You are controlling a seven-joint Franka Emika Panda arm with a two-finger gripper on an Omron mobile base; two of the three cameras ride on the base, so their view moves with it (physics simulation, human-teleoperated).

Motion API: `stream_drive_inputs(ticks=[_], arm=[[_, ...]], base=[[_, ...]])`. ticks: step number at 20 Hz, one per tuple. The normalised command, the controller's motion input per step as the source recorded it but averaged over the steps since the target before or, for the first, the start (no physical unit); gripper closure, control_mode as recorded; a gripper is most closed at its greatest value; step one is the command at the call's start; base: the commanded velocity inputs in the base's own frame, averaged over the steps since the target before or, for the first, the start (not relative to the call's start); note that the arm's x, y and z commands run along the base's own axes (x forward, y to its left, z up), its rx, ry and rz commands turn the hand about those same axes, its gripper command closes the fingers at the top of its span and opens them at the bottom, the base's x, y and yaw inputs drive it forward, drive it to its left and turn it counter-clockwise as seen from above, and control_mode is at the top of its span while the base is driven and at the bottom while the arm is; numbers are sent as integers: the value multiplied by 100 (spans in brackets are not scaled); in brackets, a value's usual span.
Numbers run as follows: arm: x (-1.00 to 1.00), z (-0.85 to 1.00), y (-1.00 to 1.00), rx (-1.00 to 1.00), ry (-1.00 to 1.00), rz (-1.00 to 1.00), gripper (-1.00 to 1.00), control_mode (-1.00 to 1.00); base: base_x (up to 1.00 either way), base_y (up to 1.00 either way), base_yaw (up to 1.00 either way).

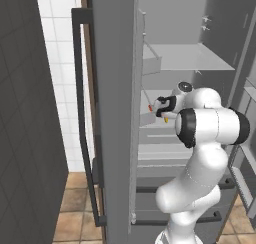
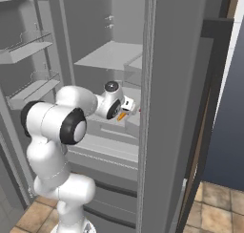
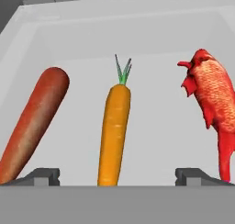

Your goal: Place one carrot and one fish in each tupperware on the nearby counter, to pack two identical lunches.

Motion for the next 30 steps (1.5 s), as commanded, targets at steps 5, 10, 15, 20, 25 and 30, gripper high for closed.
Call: stream_drive_inputs(ticks=[5,10,15,20,25,30], arm=[[45,-39,-12,0,0,0,-100,-100],[51,-31,-13,0,0,0,-100,-100],[54,-34,-1,0,0,0,-100,-100],[38,-55,0,0,4,0,100,-100],[2,-87,11,0,12,-3,100,-100],[0,-100,47,-2,12,-9,100,-100]], base=[[0,0,0],[0,0,0],[0,0,0],[0,0,0],[0,0,0],[0,0,0]])
